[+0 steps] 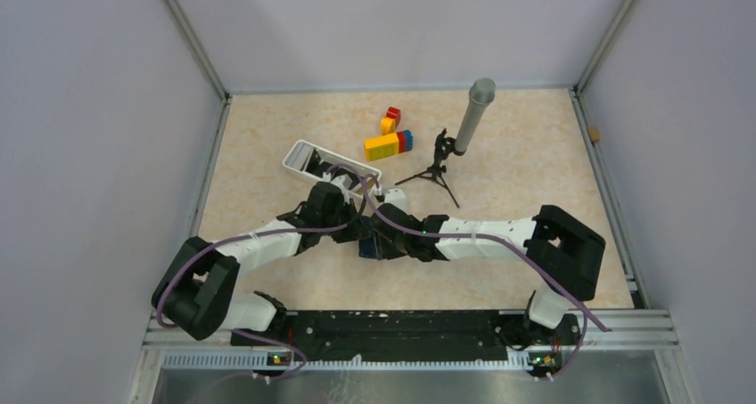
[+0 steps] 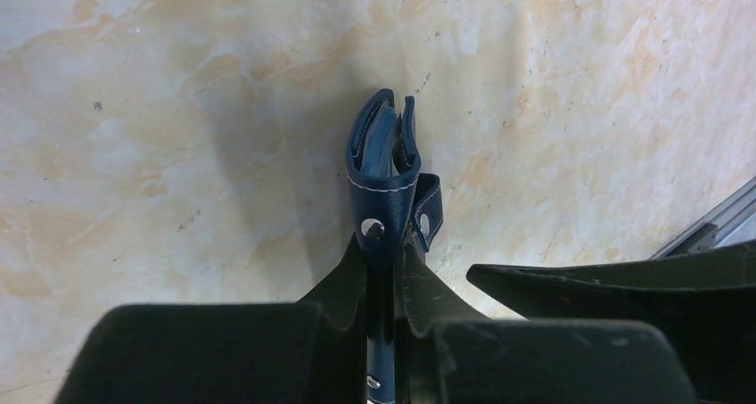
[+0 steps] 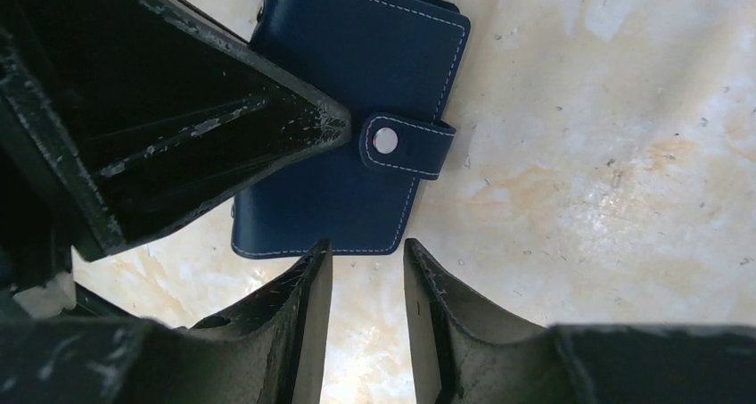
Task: Put the credit cards into the card holder
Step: Close the card holder at the center of the board.
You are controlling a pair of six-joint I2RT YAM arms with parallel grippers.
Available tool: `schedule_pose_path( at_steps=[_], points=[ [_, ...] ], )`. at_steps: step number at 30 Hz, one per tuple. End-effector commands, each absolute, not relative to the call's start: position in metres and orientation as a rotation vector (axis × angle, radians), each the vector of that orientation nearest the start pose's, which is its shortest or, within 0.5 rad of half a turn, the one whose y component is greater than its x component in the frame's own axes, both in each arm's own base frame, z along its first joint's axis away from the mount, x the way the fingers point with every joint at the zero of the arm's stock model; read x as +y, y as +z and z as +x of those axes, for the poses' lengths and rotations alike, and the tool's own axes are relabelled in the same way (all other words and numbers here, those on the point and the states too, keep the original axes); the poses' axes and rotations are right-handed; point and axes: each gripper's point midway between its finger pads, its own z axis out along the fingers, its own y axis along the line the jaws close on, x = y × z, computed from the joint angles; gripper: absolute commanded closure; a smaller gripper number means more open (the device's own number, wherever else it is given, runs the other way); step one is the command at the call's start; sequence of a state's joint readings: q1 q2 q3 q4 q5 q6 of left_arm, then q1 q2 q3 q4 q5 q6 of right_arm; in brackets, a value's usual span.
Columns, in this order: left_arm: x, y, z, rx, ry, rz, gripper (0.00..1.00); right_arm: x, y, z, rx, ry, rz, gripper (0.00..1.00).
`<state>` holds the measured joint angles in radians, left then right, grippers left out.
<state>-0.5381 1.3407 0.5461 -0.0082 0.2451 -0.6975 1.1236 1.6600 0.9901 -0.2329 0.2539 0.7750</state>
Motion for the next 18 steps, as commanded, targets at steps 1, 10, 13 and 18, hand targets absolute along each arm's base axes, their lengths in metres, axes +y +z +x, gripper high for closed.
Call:
schedule_pose_path(
  at_steps=[1,10,13,18],
  points=[
    [-0.179,-0.001,0.202,2.742,-0.548,0.009,1.00,0.378,0.070,0.203,2.428,0.625,-0.309,0.66],
    [-0.180,-0.003,0.200,2.773,-0.535,0.037,1.00,0.384,0.073,0.221,2.389,0.605,-0.269,0.65],
    [-0.180,-0.003,0.200,2.767,-0.539,0.033,1.00,0.378,0.067,0.227,2.395,0.537,-0.253,0.70],
    [-0.179,-0.003,0.200,2.762,-0.540,0.030,1.00,0.378,0.067,0.235,2.367,0.502,-0.268,0.70]
  ],
)
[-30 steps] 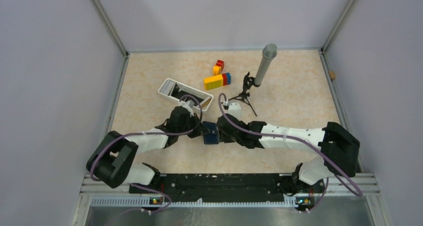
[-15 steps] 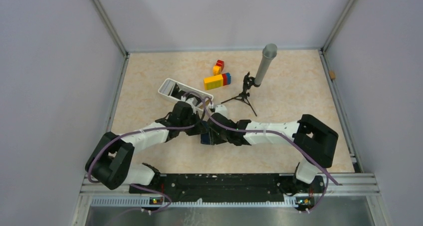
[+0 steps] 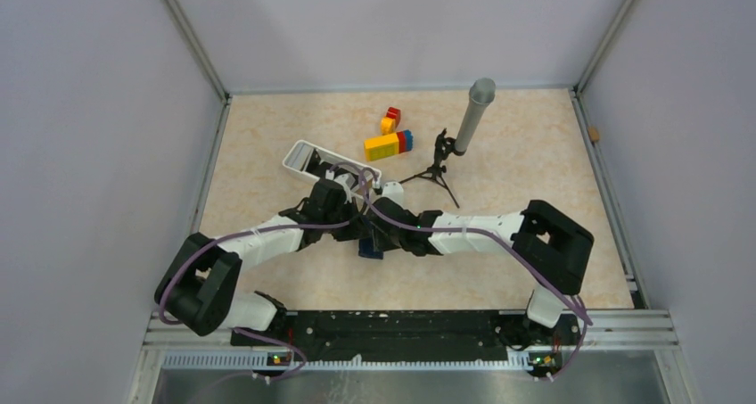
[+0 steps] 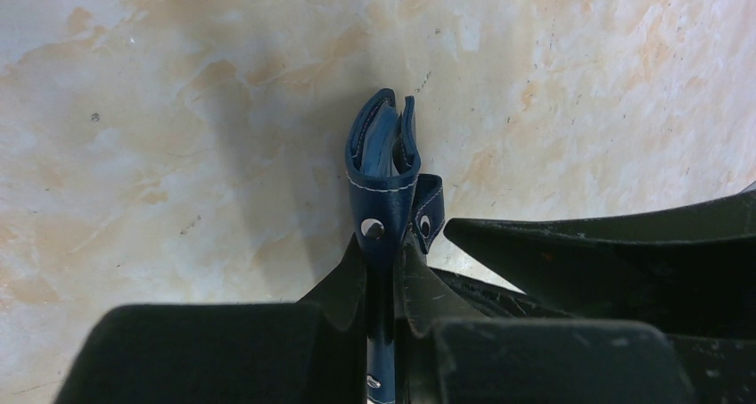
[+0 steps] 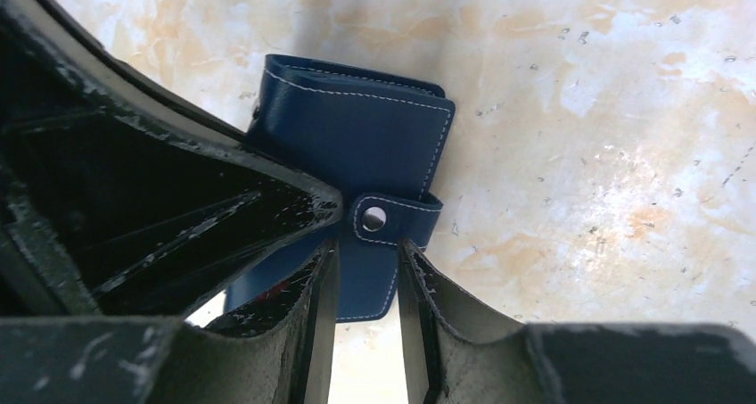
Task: Put the credit cards into the card holder
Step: Close the card holder at the center of the board.
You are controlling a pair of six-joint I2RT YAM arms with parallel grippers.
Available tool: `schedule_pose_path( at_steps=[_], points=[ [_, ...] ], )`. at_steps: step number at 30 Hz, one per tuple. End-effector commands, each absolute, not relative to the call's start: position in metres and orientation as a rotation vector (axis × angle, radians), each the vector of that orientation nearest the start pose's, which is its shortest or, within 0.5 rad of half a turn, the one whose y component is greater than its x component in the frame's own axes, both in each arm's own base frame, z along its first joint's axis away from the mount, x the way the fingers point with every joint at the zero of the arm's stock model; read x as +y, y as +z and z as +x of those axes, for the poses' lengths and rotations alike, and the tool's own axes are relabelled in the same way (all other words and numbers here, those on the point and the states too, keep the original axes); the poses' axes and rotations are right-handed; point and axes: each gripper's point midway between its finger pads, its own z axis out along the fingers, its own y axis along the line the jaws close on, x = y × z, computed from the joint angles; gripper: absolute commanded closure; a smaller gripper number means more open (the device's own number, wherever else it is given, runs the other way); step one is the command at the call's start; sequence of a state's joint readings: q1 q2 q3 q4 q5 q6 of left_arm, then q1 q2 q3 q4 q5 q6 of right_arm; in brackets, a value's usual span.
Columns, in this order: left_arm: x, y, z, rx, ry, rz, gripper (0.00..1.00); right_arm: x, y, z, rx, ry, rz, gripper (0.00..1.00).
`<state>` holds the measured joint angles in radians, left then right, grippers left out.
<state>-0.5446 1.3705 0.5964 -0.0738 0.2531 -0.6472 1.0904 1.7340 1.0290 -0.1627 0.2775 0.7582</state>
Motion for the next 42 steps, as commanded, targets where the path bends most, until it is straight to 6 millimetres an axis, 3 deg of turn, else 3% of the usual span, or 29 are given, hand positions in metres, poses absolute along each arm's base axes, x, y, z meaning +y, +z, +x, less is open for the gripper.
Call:
schedule_pose_path(
  at_steps=[1,14,23,33,42],
  points=[
    [-0.179,-0.003,0.200,2.761,-0.540,0.030,1.00,0.379,0.066,0.236,2.367,0.498,-0.273,0.70],
    [-0.179,-0.002,0.199,2.756,-0.540,0.028,1.00,0.386,0.068,0.248,2.326,0.462,-0.313,0.75],
    [-0.179,-0.002,0.200,2.753,-0.542,0.028,1.00,0.382,0.070,0.247,2.327,0.461,-0.291,1.00],
    [-0.179,-0.002,0.200,2.740,-0.545,0.011,1.00,0.345,0.062,0.251,2.349,0.266,-0.175,1.00],
    [-0.179,0.002,0.198,2.704,-0.573,0.032,1.00,0.299,0.056,0.234,2.400,0.150,-0.058,1.00]
  ],
)
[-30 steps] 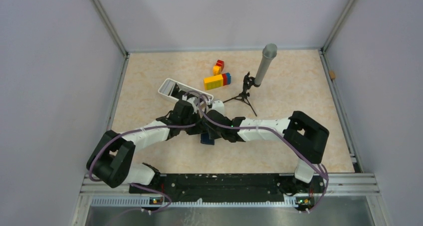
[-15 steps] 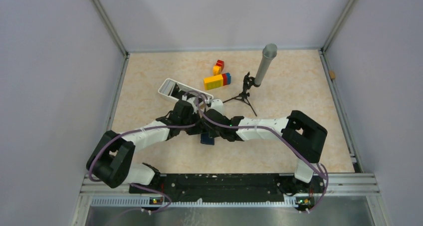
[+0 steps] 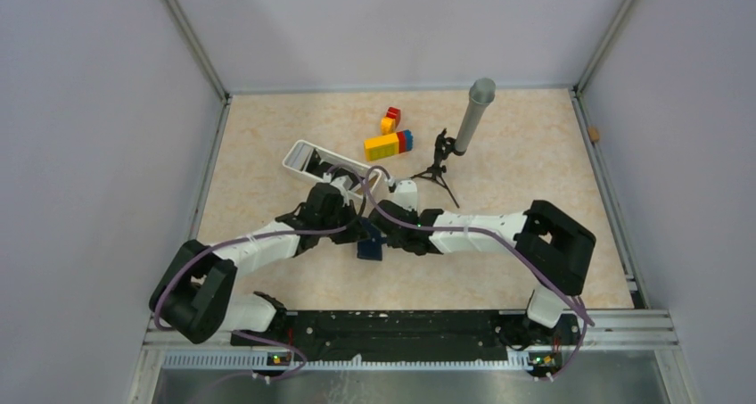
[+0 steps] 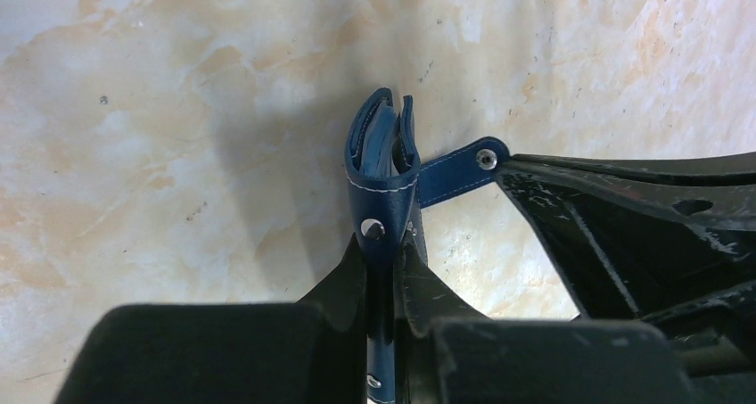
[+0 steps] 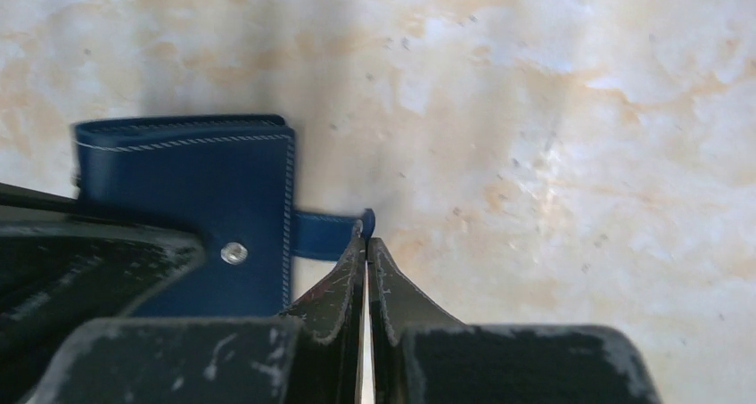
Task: Put the credit cards into the card holder
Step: Close the card holder at the center of the board.
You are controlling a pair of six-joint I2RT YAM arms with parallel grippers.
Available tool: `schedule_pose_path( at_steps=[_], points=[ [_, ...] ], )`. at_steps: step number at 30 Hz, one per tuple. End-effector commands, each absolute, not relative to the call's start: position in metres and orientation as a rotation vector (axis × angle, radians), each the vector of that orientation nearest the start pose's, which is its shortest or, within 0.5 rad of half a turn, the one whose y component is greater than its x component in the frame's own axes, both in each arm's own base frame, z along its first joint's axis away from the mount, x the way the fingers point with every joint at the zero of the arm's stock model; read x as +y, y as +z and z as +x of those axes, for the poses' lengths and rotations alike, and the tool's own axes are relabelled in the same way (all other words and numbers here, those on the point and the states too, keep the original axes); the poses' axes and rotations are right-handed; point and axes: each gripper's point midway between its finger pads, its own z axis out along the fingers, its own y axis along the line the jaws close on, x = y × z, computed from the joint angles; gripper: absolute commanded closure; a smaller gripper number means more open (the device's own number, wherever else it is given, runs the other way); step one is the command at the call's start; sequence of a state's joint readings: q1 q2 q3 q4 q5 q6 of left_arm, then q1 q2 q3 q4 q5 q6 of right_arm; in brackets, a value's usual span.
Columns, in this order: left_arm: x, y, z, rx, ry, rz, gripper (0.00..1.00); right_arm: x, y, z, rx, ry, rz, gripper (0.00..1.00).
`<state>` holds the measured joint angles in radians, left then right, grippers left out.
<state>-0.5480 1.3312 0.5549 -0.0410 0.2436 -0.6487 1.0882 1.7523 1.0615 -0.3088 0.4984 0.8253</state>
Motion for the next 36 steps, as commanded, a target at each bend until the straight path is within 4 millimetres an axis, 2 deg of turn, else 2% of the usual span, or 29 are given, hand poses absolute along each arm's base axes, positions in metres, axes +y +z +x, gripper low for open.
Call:
schedule_pose_path(
  at_steps=[1,4,10,13,18,21,25,27,36],
  points=[
    [-0.180,0.002,0.197,2.704,-0.579,0.043,1.00,0.297,0.057,0.231,2.403,0.158,-0.058,1.00],
    [-0.183,0.001,0.190,2.724,-0.588,0.084,1.00,0.301,0.064,0.226,2.400,0.255,-0.087,0.70],
    [-0.188,0.001,0.175,2.736,-0.577,0.144,1.00,0.311,0.087,0.218,2.296,0.512,-0.132,0.41],
    [-0.189,-0.002,0.169,2.732,-0.537,0.121,1.00,0.314,0.105,0.214,2.199,0.635,-0.190,0.35],
    [-0.198,0.003,0.167,2.680,-0.518,-0.003,1.00,0.305,0.124,0.209,2.091,0.731,-0.205,0.34],
    [-0.214,0.009,0.161,2.635,-0.582,-0.074,1.00,0.304,0.124,0.205,2.133,0.742,-0.166,0.40],
    [-0.229,0.006,0.154,2.605,-0.566,-0.135,1.00,0.305,0.108,0.197,2.296,0.677,-0.086,0.50],
    [-0.233,0.002,0.152,2.600,-0.539,-0.147,1.00,0.311,0.101,0.192,2.355,0.649,-0.064,0.50],
    [-0.241,-0.001,0.146,2.586,-0.517,-0.128,1.00,0.307,0.078,0.171,2.467,0.327,-0.059,0.63]
  ],
)
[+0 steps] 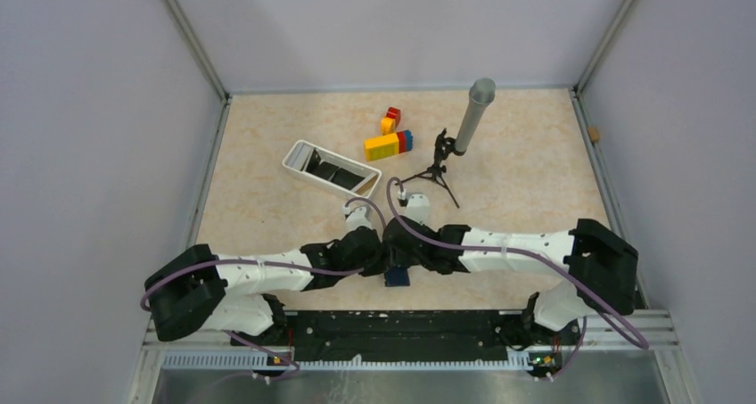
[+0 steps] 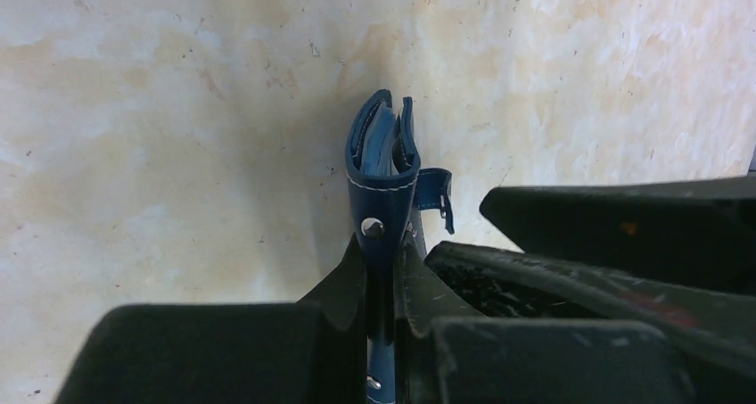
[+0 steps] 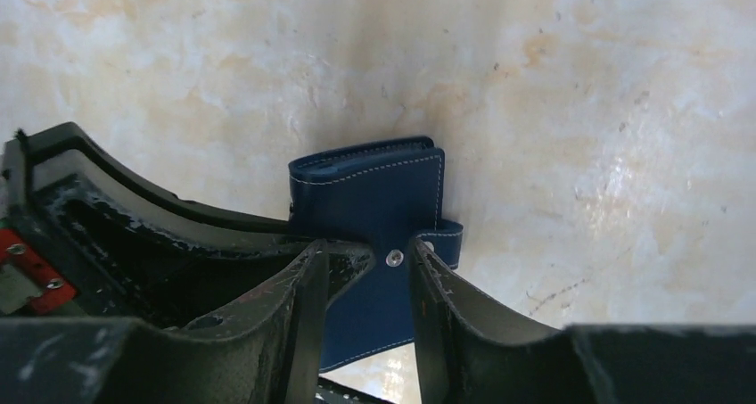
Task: Put the credit cards into the card holder
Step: Close the card holder at the center of the board.
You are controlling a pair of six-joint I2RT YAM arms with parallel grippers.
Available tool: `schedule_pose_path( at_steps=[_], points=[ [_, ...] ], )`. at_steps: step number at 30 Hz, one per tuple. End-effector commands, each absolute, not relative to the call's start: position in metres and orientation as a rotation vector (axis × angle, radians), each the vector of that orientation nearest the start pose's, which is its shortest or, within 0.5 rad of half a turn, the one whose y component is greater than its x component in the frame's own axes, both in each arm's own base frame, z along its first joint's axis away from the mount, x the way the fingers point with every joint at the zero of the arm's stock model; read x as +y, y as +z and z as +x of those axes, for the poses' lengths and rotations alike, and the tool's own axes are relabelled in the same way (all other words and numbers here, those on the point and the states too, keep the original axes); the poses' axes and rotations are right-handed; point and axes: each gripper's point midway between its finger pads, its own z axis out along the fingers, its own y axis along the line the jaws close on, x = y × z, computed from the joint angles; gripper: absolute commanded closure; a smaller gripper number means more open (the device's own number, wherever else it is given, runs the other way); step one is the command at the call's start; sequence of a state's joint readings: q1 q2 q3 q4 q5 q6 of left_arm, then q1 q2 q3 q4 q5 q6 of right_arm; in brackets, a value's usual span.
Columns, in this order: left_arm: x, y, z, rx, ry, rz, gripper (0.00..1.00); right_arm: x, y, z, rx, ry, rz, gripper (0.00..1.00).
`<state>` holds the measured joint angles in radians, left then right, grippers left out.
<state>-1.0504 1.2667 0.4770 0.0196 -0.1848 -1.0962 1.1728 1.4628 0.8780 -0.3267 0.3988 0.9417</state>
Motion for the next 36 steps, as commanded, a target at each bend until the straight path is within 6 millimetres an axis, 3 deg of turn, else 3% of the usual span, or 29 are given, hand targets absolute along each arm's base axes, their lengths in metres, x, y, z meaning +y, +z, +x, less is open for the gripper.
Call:
schedule_pose_path(
  at_steps=[1,13,24,36],
  points=[
    [-0.242,-0.001,0.145,2.588,-0.518,-0.124,1.00,0.307,0.077,0.170,2.470,0.309,-0.058,0.63],
    [-0.245,-0.002,0.144,2.592,-0.527,-0.121,1.00,0.292,0.065,0.160,2.489,0.172,-0.060,0.67],
    [-0.249,-0.002,0.143,2.594,-0.548,-0.124,1.00,0.309,0.061,0.154,2.505,0.277,-0.091,0.67],
    [-0.245,0.003,0.140,2.552,-0.634,-0.120,1.00,0.286,0.062,0.156,2.478,0.278,0.016,0.65]
  ],
)
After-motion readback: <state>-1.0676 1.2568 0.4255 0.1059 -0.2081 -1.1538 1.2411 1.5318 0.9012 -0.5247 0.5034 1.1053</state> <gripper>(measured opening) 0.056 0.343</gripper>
